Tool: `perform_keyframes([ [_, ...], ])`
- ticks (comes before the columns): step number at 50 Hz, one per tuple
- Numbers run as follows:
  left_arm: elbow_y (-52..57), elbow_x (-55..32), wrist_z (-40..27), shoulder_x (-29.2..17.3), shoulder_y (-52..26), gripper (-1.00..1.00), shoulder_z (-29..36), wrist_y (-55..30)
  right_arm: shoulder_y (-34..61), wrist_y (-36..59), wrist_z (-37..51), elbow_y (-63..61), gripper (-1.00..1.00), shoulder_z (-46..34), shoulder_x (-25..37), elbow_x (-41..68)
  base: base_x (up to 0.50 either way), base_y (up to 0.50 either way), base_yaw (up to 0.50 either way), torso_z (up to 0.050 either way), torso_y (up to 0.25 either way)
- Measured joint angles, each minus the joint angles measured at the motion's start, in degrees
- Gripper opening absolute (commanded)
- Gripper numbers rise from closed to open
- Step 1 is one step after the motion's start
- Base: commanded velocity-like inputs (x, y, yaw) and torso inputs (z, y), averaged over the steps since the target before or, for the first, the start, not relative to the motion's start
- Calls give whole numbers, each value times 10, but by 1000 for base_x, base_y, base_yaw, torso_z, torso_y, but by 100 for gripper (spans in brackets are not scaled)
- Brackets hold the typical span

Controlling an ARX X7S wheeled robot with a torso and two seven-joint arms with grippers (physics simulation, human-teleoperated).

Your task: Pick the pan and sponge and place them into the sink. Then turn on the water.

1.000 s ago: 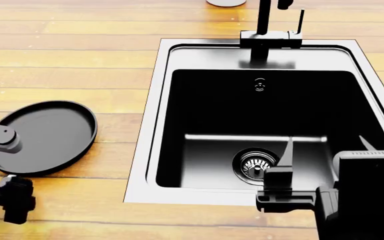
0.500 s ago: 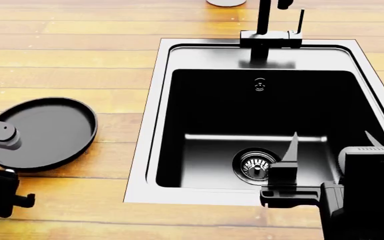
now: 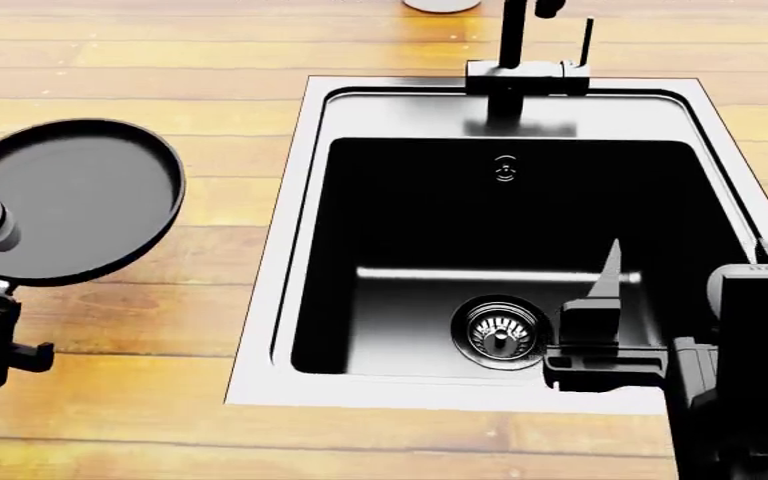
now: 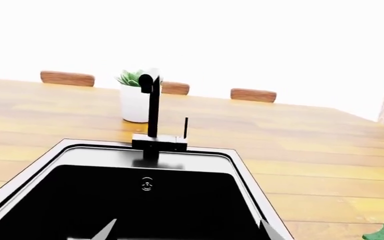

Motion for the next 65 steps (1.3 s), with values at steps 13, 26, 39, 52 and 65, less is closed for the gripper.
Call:
perform_keyframes([
  [13, -3, -2, 5, 3, 4, -100, 12, 9, -5, 4, 2, -3, 100, 2, 4, 3, 7, -219, 0, 0, 2],
  [26, -6, -4, 8, 2, 7, -100, 16, 18, -8, 4, 3, -5, 100, 4, 6, 6, 23, -231, 0, 1, 2],
  [39, -10, -5, 10, -4, 6, -100, 17, 22, -4, 4, 4, -2, 100, -1, 5, 9, 53, -261, 0, 0, 2],
  [52, -18, -1, 22, -6, 3, -100, 30, 33, -3, -1, 4, 1, 100, -2, 1, 11, 147, -37, 0, 0, 2],
  [65, -23, 6, 27, -7, 2, -100, 38, 40, -7, -12, 1, 9, 100, -2, -2, 13, 243, 0, 0, 1, 2],
])
